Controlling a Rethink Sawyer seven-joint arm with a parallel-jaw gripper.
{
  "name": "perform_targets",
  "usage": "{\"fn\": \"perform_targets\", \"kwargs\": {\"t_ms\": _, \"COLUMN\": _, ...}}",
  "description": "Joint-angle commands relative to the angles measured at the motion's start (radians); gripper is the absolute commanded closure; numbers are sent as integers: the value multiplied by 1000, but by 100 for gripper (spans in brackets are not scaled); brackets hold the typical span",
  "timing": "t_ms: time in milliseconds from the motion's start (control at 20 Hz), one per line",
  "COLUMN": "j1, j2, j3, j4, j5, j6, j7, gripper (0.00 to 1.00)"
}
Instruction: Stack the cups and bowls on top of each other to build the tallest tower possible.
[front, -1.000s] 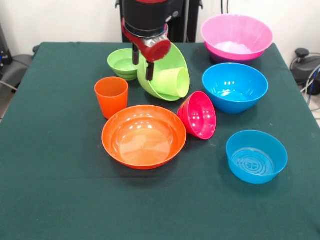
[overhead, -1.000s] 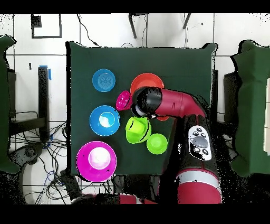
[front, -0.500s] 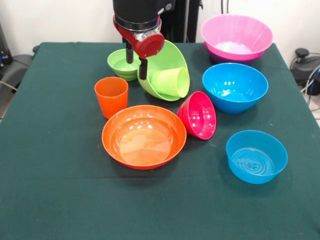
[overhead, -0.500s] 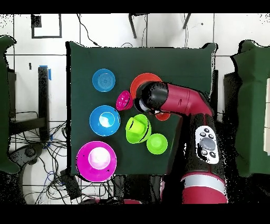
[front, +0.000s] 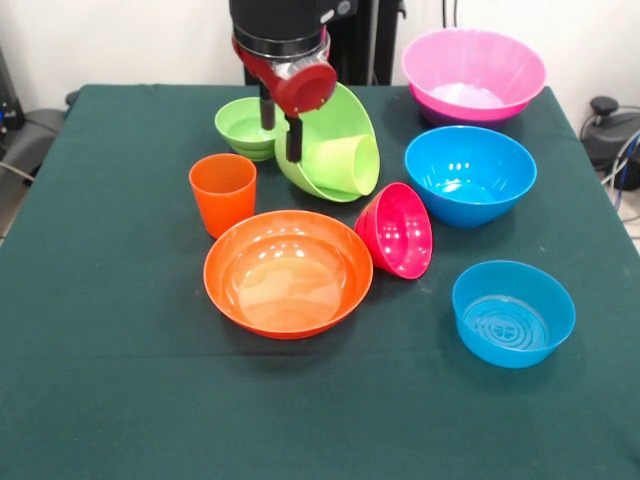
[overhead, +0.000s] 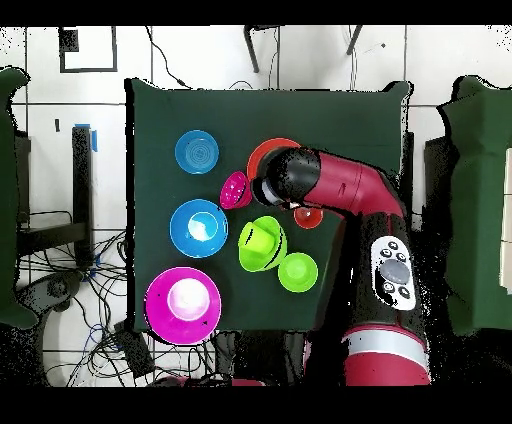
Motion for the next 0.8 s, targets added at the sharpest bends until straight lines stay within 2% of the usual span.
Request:
{"fn": "perform_targets", "kwargs": {"t_ms": 50, "j1": 27, "j2": 128, "j3": 94, "j4": -76, "j5": 56, "j6": -21, "j7": 79, "gripper": 0}}
{"fn": "perform_targets", "kwargs": {"t_ms": 300, "j1": 46, "j2": 129, "j3": 70, "j4": -124, "j5": 75, "j6": 43, "j7": 83, "gripper": 0}}
{"fn": "perform_targets", "kwargs": {"t_ms": 600, "j1": 50, "j2": 144, "j3": 52, "j4": -157, "j5": 88, "j6": 73, "j7": 70, "gripper": 0}}
{"fn": "perform_targets", "kwargs": {"t_ms": 800, "j1": 59, "j2": 137, "j3": 18, "j4": -180, "j5": 74, "j6": 122, "j7": 65, "gripper": 0}}
